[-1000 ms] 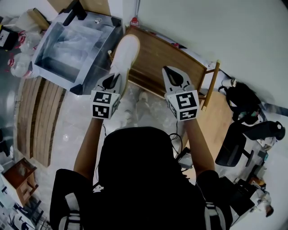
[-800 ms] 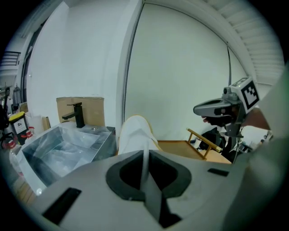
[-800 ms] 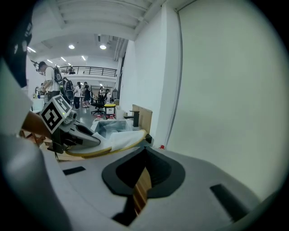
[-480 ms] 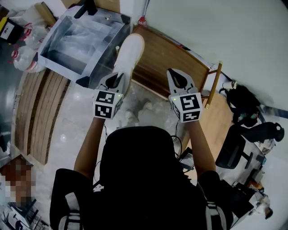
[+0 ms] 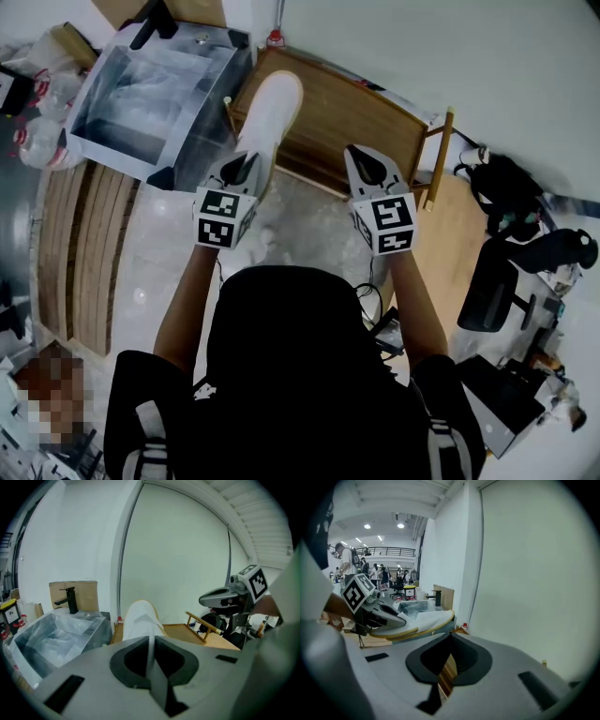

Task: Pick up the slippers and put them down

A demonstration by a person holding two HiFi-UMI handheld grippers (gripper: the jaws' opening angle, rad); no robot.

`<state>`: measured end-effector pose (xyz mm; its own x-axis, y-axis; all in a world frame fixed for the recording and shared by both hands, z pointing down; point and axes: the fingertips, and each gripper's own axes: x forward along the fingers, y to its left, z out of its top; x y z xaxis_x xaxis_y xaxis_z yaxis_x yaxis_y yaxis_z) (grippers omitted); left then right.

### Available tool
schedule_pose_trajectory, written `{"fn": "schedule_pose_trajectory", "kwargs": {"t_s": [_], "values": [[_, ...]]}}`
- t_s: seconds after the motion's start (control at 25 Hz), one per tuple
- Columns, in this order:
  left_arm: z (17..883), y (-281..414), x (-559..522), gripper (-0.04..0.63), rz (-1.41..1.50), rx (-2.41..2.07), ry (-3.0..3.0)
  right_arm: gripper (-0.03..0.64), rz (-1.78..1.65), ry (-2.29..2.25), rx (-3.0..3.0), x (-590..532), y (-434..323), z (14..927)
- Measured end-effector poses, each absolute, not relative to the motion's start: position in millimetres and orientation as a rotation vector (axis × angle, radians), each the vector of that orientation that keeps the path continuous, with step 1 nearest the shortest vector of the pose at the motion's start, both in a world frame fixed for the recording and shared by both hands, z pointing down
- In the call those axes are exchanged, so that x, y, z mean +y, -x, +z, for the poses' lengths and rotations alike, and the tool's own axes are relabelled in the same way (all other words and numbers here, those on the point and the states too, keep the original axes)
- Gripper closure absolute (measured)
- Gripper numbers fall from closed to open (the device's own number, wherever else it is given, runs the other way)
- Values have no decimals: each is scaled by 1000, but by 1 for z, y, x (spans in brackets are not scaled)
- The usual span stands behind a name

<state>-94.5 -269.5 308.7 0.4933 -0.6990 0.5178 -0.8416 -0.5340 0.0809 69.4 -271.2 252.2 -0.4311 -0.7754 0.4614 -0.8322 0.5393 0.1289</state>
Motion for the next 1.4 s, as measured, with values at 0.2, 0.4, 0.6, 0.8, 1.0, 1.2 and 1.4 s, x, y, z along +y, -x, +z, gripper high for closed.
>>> {"fn": "schedule_pose_trajectory", "kwargs": {"t_s": [0.2, 0.4, 0.6, 0.8, 1.0, 1.2, 1.4], "values": [[307, 70, -261, 574, 636, -1268, -2446, 617, 198, -1345, -2300, -253, -96, 258], [300, 59, -235, 574, 645, -1274, -2459, 617, 238, -1352, -2322, -231, -104, 257], [292, 50, -209, 574, 635, -1305, -2457, 617, 205, -1318, -2348, -205, -106, 249], [284, 39, -177, 574, 643, -1306, -2441, 617, 188, -1309, -2374, -176, -113, 244], [280, 25, -143, 574, 630, -1317, -2438, 617, 177, -1318, -2397, -144, -125, 239], [275, 13, -107, 574, 609, -1340, -2437, 617, 173, -1310, -2413, -106, -137, 238], [268, 9, -71, 574, 548, -1368, -2428, 617, 169, -1297, -2423, -64, -143, 237]]}}
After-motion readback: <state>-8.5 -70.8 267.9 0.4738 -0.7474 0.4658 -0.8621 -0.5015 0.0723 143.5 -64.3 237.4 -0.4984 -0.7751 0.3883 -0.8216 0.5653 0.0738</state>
